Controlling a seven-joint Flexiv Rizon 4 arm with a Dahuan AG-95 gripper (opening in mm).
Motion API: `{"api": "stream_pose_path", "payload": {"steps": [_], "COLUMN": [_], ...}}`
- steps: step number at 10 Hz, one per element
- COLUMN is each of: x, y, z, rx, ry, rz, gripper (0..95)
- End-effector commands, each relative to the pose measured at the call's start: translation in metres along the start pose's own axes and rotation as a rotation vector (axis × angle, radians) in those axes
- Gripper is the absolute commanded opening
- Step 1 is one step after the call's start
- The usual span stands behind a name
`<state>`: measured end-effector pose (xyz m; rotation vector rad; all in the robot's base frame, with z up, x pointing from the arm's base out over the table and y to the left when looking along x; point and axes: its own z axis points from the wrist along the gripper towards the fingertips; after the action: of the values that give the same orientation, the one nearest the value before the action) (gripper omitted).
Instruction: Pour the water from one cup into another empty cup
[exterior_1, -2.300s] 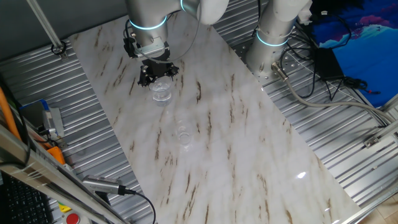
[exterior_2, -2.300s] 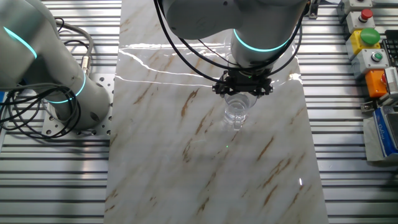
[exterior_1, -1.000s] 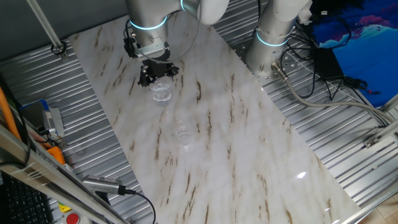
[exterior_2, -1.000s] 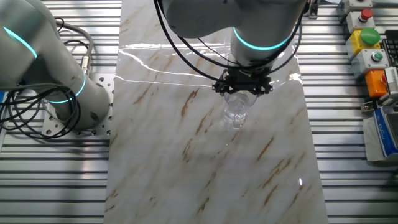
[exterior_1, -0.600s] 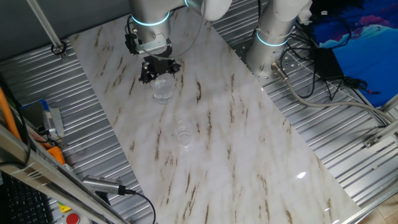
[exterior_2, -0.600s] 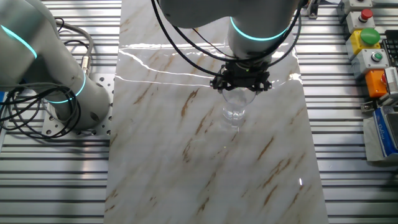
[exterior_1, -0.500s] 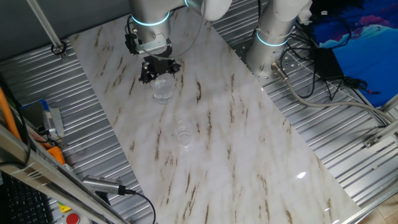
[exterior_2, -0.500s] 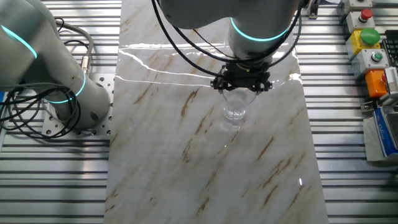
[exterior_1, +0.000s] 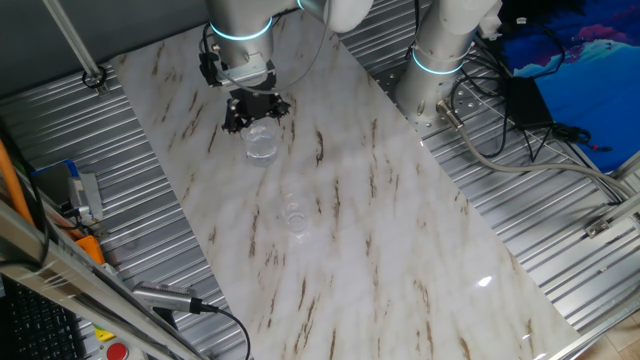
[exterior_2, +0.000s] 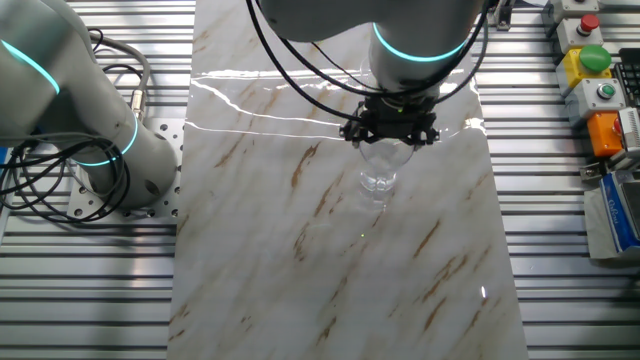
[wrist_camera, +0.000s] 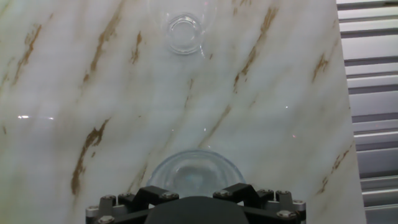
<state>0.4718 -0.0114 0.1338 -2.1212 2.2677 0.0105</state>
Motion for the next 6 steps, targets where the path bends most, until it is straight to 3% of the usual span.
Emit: {"api": "stream_pose_path", "payload": {"steps": [1, 6], "x": [-0.003, -0.035], "y": [-0.003, -0.017], "z": [-0.003, -0.025], "rx": [-0.001, -0.003], "ry": [0.008, 0.026], "rz": [0.003, 0.013], "gripper": [0.0, 0.0]}}
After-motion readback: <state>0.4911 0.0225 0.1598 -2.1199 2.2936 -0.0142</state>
